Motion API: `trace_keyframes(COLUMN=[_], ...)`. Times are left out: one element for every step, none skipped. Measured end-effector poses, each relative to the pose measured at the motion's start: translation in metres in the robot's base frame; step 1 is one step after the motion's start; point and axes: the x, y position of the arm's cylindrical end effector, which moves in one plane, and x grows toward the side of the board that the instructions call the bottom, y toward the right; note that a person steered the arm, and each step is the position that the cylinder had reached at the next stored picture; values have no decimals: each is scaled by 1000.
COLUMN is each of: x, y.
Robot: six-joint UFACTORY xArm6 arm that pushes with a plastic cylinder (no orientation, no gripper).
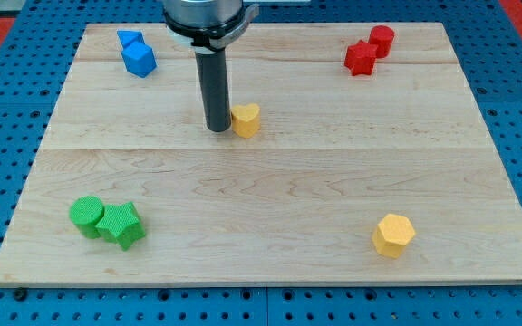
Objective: Push the red circle towards the left of the red star
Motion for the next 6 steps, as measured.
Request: trace_keyframes(x=[50, 38, -43, -123, -155, -159], y=[78, 192, 264, 306, 260, 287])
